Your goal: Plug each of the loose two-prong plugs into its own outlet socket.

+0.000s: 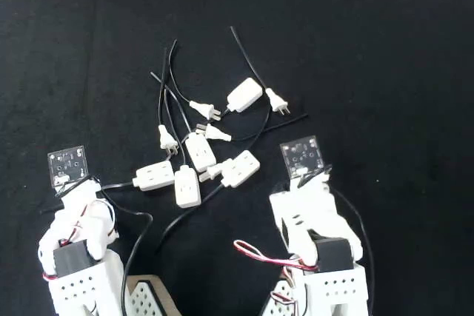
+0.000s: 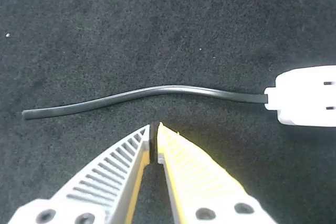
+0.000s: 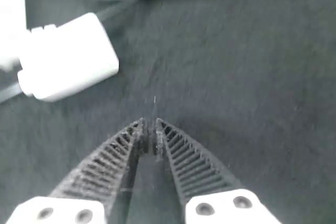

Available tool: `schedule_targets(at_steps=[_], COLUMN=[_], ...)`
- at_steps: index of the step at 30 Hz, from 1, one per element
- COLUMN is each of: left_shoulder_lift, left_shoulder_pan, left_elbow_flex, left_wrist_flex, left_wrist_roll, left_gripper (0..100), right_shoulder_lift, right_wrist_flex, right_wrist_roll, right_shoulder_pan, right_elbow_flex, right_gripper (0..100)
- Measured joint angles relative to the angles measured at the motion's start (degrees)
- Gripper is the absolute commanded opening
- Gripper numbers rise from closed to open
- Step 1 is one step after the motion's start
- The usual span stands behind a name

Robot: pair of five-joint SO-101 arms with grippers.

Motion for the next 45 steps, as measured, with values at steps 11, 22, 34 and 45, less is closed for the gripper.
schedule_targets(at_steps=[11, 22, 34, 45], left_shoulder_lift=[0.0, 0.0, 0.0, 0.0], left_shoulder_pan=[0.0, 0.0, 0.0, 0.0], left_elbow_flex=[0.0, 0.0, 0.0, 0.0], left_wrist_flex=[0.0, 0.0, 0.0, 0.0], left_wrist_roll=[0.0, 0.0, 0.0, 0.0], left_gripper=[5, 5, 5, 5], right_shoulder_lift=[10.0, 51.3, 62.7, 77.5], right_wrist_flex=[-0.2, 0.4, -8.4, 8.5], right_wrist_roll=[-6.1, 14.8, 17.9, 22.7], right_shoulder_pan=[-2.5, -2.5, -3.6, -12.4], right_elbow_flex=[-21.9, -46.2, -44.1, -61.6], right_gripper=[3.7, 3.6, 3.6, 3.6])
